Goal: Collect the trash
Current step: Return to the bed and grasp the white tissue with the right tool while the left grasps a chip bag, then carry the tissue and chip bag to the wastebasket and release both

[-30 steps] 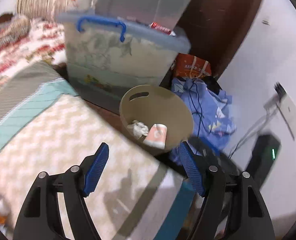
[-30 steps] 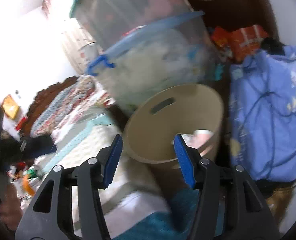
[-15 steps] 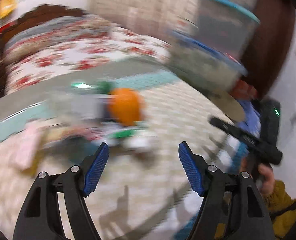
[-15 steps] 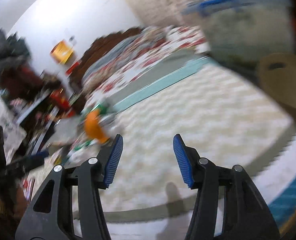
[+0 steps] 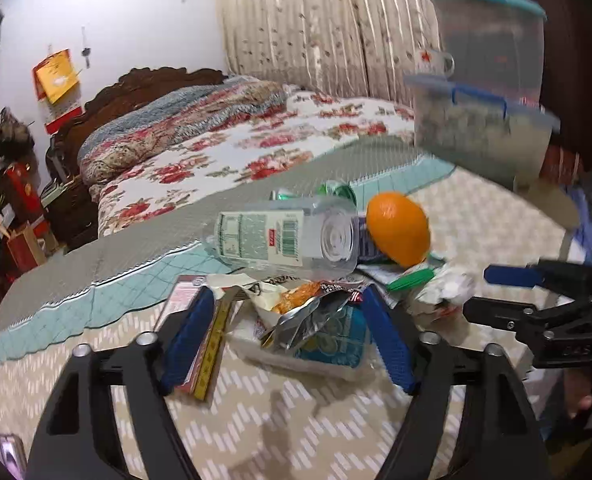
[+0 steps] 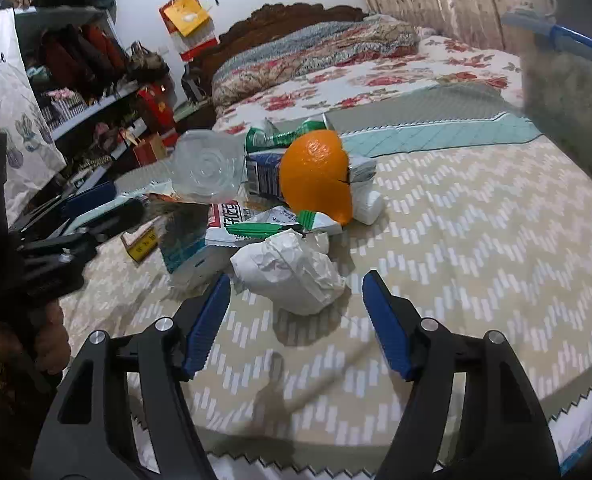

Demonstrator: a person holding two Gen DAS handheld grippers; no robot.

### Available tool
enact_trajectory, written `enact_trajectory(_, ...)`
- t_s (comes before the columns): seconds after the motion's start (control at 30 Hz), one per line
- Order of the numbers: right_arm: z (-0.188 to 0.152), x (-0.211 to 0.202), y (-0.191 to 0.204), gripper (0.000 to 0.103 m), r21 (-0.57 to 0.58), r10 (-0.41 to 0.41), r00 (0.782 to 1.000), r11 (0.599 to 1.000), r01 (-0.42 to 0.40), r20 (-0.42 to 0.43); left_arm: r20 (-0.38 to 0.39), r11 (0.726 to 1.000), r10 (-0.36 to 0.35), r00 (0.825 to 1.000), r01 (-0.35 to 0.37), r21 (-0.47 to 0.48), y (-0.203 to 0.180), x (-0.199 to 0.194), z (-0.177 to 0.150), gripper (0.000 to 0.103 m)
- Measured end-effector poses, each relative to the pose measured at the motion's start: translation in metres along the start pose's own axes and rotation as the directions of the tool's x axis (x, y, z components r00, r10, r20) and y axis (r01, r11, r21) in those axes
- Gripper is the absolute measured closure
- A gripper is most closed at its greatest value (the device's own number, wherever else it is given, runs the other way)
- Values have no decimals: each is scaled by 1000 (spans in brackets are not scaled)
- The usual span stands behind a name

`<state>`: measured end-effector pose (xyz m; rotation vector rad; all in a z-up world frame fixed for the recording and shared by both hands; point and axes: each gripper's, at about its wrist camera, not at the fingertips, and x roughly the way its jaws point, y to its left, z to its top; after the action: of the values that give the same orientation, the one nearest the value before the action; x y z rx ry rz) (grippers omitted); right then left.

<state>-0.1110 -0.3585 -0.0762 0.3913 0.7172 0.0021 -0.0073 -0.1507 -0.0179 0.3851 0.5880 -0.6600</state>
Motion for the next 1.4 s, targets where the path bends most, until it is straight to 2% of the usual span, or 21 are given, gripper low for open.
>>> enact_trajectory(0.03,1,6,3,32,-13,-6,1000,1000,5,-17,-15,1000,-5,1000,5,5,0,7,0,55)
enact_trajectory(0.07,1,10,5,31,-20,-9,1000,1000,9,-25,-35,1000,0,999,0,9,1,13,0,60)
enact_trajectory(0.1,2,13,6,31,-27,-12,999,1000,11,-31,-43,1000,1,999,-1,11,0,17,-1,69)
enact_trajectory(0.13,3,18,8,31,-37,-13,999,999,12,-40,-42,1000,2,999,-1,14,0,16,-2,82)
enact_trajectory(0.17,5,20,7,33,-40,-13,999,999,11,-47,-39,1000,-6,999,7,14,1,12,-2,82)
enact_trajectory(0.2,5,22,8,51,-45,-10,998,999,8,-56,-31,1000,-19,999,19,7,2,6,-3,85)
enact_trajectory(0.23,4,24,9,57,-51,-6,998,999,2,-69,-23,1000,-29,999,29,4,4,1,-4,88)
enact_trajectory(0.37,-3,11,14,64,-59,33,998,998,-36,-52,13,999,-51,999,51,-8,13,-33,-11,93)
enact_trajectory(0.43,-12,-5,18,64,-70,67,998,995,-68,-20,32,991,-118,992,120,-58,22,-53,-14,93)
enact_trajectory(0.53,-24,-26,24,64,-82,102,995,992,-100,21,86,958,-248,965,258,-129,31,-78,-15,93)
enact_trajectory(0.6,-30,-38,23,64,-74,101,994,993,-97,48,131,922,-335,933,353,-161,33,-90,-11,93)
enact_trajectory(0.67,-33,-52,16,64,-49,80,993,996,-76,85,177,878,-415,892,444,-180,29,-97,-4,93)
enact_trajectory(0.73,-34,-63,4,64,-10,53,991,999,-53,119,187,843,-474,861,505,-188,20,-94,2,93)
enact_trajectory(0.83,-34,-78,-27,64,95,11,989,995,-26,148,164,806,-538,826,562,-184,-5,-81,12,93)
enact_trajectory(1.0,-46,-90,-67,64,213,-59,989,977,29,138,57,778,-606,794,605,-170,-61,-38,18,93)
enact_trajectory(1.03,-48,-92,-73,64,227,-78,988,973,47,132,32,780,-607,794,603,-168,-71,-28,17,93)
enact_trajectory(1.17,-56,-92,-87,64,261,-140,985,959,110,101,-56,813,-575,816,562,-152,-103,3,12,90)
enact_trajectory(1.2,-58,-92,-91,60,270,-143,985,956,113,92,-68,825,-559,827,546,-146,-106,6,11,86)
enact_trajectory(1.3,-60,-88,-97,54,278,-164,984,951,138,72,-104,893,-449,887,442,-85,-118,13,5,66)
enact_trajectory(1.4,-61,-85,-94,48,256,-165,984,956,141,75,-116,912,-410,904,409,-35,-125,16,1,66)
